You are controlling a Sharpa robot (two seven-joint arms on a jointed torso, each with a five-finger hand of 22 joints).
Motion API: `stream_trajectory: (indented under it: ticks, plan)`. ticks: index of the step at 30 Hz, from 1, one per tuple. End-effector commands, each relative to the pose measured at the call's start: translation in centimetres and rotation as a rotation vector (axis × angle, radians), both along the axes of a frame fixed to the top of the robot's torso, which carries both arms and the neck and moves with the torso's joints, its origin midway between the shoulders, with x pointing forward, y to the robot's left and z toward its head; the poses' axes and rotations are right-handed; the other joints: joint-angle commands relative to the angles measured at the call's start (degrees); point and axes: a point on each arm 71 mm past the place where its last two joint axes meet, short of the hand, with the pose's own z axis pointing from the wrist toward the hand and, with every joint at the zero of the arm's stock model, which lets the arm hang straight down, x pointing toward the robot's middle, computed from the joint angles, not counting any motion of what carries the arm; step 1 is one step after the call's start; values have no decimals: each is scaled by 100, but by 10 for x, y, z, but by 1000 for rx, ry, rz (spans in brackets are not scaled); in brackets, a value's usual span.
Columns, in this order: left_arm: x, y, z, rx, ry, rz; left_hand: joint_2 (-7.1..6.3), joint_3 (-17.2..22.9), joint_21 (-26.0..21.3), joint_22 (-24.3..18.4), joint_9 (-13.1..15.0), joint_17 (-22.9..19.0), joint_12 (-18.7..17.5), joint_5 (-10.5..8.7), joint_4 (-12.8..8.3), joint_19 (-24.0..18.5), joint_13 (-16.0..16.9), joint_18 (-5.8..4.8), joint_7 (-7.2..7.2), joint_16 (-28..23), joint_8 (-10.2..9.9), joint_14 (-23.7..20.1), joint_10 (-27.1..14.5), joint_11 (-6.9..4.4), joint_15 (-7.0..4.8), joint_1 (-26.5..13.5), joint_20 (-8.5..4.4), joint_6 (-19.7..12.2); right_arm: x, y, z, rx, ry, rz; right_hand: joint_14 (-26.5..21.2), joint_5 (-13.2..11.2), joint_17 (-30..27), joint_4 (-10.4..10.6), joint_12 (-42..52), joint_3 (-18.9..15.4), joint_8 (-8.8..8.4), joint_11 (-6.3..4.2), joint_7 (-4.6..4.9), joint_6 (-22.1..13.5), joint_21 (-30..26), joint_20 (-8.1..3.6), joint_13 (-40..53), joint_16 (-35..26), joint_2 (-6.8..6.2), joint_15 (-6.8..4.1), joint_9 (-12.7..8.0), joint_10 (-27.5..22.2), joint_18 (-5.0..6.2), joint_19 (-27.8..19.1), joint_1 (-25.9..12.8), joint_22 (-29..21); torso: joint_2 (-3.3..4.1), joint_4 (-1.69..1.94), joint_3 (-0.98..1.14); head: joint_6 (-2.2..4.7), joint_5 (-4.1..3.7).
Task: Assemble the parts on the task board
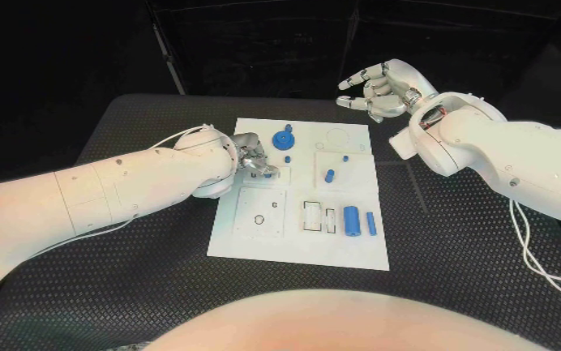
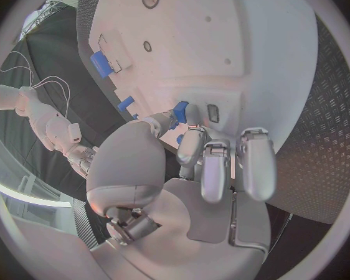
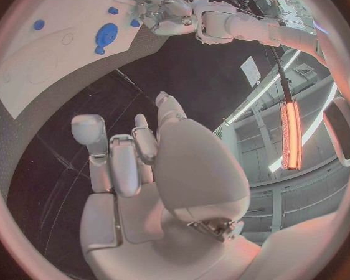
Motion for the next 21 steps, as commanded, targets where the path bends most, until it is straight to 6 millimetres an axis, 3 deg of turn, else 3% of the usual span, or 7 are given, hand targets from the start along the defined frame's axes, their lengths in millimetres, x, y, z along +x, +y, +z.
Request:
stream_trajectory:
  ticks: [1,7,11,21]
  plan:
    - [-2,0,-4,19,25,-7,6,-56,33,237,-2,1509,34,9,21,204,5,-115,-8,18,-34,594,30,-4,-50,-71,-33,41,0,1,2,4,-6,10,244,40,-8,7,5,-40,26,-20,-31,7,-30,-21,-3,-37,62,-35,-7,34,37,10,-23,-7,3,-5,-4,1,-3]
    - [0,1,-4,19,22,0,-1,-264,22,233,14,1509,30,0,172,201,-4,-114,1,18,-30,594,23,2,-46,-221,-31,53,0,1,2,5,-6,8,243,44,-15,21,-3,-52,29,-20,-31,5,-38,-22,-14,-44,62,-35,-8,28,39,8,-47,-18,2,1,-6,1,-9]
    - [0,3,-3,17,17,6,-32,-625,20,240,31,1509,41,-11,411,201,6,-114,15,18,-24,594,24,14,-36,-465,-24,73,0,1,2,7,-6,7,242,46,-20,33,-6,-64,31,-20,-31,2,-44,-22,-19,-49,62,-36,-10,26,39,7,-68,-24,2,3,-6,1,-1]
    - [5,4,9,-12,-9,21,18,-1544,17,268,69,1509,54,-16,749,204,15,-116,5,18,-33,594,13,11,-46,-534,-27,66,1,0,1,8,-6,3,242,51,-27,59,-2,-84,32,-20,-31,-5,-54,-23,-17,-57,67,-36,-12,30,41,6,-108,-37,1,3,-7,1,-1]
